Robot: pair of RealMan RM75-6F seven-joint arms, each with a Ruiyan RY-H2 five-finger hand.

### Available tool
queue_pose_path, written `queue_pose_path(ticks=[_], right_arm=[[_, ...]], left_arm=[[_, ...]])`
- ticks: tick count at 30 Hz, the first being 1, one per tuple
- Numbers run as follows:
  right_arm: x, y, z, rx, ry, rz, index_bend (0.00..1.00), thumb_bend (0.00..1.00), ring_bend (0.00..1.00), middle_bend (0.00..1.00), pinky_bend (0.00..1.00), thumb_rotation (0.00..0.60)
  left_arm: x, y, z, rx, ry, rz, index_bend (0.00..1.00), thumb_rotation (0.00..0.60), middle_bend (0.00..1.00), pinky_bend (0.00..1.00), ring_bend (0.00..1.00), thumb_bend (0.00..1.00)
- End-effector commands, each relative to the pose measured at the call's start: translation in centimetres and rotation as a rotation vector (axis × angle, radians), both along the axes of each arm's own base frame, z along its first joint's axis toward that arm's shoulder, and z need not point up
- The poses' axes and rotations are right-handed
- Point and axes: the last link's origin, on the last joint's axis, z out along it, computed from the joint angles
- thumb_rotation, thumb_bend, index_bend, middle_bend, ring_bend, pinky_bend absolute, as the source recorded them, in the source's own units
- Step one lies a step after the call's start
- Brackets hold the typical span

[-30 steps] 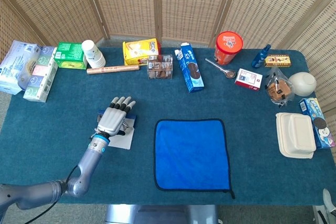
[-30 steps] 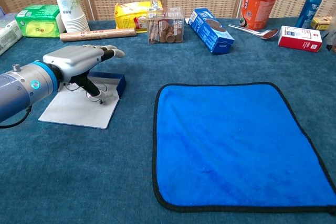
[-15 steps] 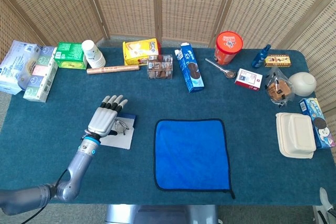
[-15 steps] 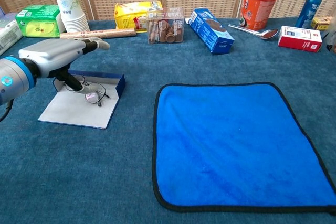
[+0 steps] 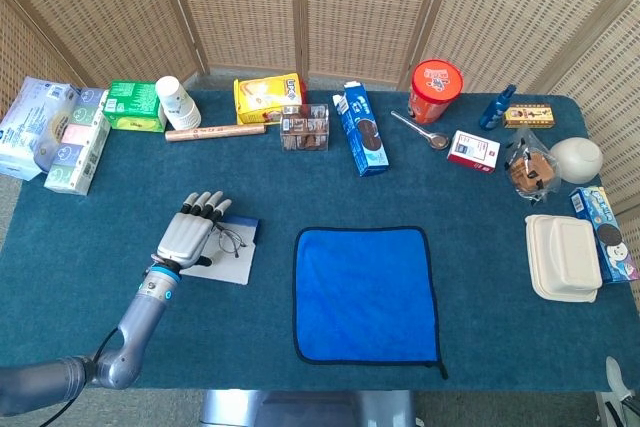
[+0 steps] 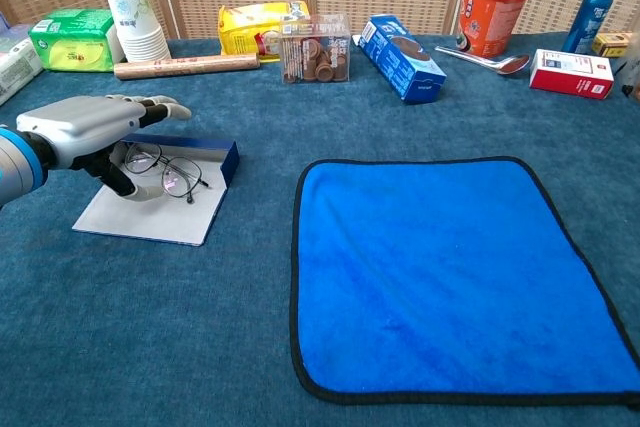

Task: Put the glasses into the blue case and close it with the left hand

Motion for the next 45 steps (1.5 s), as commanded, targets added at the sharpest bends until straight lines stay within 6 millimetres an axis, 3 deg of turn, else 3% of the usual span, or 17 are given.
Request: queue_pose_path(ticks=[1, 19, 34, 45], right_arm=[[0.0, 0.0, 0.0, -0.001, 0.000, 0.000, 0.03, 0.33, 0.00, 0.13, 0.12, 0.400], [-0.2, 0.4, 0.1, -0.008, 0.000, -0.011, 0.03, 0.33, 0.00, 0.13, 0.12, 0.405], [0.0, 0.0, -0.1, -0.002, -0.003, 0.000, 0.03, 0.33, 0.00, 0.13, 0.12, 0.405], [0.0, 0.4, -0.1, -0.013, -0.003, -0.008, 0.03, 0.33, 0.00, 0.13, 0.13, 0.401]], left_arm=[[-0.1, 0.2, -0.1, 0.006, 0.006, 0.004, 0.00, 0.500, 0.00, 0.00, 0.00, 0.24], [1.7, 2.5, -1.3, 0.034, 0.004, -0.003, 0.00, 0.498, 0.00, 0.00, 0.00, 0.24], [2.9, 1.5, 1.2, -0.119, -0.126, 0.049, 0.00, 0.489, 0.00, 0.01, 0.00, 0.25], [3.0, 1.9, 1.3, -0.183, -0.108, 0.075, 0.04, 0.475, 0.10, 0.05, 0.01, 0.25]])
